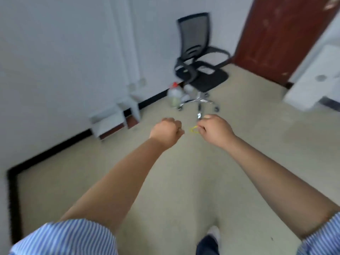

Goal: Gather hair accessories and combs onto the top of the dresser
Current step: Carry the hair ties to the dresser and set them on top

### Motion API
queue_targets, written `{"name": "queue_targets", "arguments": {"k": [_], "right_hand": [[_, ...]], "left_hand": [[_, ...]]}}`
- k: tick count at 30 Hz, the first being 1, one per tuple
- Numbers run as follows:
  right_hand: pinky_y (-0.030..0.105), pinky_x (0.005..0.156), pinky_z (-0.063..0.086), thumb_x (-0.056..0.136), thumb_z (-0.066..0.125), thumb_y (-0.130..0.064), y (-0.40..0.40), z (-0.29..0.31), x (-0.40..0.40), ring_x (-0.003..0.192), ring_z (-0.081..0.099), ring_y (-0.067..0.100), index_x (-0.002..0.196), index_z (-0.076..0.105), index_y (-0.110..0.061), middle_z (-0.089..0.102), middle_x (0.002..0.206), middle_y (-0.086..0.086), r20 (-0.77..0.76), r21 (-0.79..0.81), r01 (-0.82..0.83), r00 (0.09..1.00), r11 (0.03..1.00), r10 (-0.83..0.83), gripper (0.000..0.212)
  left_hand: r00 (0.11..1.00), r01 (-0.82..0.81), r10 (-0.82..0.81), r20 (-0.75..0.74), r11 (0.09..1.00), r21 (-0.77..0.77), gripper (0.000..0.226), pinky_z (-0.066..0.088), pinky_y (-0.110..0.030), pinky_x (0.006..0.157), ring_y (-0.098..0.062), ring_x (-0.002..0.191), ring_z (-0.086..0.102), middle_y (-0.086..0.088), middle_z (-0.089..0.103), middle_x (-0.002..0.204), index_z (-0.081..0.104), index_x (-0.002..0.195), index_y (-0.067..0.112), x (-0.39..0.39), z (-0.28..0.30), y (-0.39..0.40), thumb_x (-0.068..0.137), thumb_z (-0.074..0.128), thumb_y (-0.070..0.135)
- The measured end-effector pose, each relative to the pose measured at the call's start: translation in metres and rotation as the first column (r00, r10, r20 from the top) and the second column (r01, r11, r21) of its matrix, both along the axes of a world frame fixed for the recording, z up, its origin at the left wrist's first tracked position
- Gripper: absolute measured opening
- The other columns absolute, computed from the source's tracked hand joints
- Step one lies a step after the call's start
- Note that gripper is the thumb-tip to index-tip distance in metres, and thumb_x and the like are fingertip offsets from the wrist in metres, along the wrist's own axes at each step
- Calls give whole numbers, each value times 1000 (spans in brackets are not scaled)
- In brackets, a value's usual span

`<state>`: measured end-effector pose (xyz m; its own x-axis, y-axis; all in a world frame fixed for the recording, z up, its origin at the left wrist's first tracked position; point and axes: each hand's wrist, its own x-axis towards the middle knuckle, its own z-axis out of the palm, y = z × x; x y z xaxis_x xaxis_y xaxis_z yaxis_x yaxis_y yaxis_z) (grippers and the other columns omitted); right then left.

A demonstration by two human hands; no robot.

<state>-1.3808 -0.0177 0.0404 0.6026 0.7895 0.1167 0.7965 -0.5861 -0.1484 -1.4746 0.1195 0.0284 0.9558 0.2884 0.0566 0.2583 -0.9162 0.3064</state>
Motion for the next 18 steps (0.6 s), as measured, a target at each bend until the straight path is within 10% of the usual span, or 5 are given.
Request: {"name": "queue_targets", "arguments": {"k": [8,18], "right_hand": [[30,87,44,93,42,-16,-171,54,212,109,51,23,104,64,-11,63,106,9,248,46,253,934,966,-256,25],[34,80,44,93,43,-12,-352,48,439,94,58,31,91,66,1,66,96,23,114,71,530,837,845,-535,27]], "left_hand": [[927,326,-331,176,944,57,25,42,-32,77,-29,101,57,-18,65,103,63,101,6,265,68,-148,91,52,26],[852,497,-497,162,867,43,25,46,-33,76,-32,96,57,-17,64,103,63,95,4,542,71,-281,92,52,26]]}}
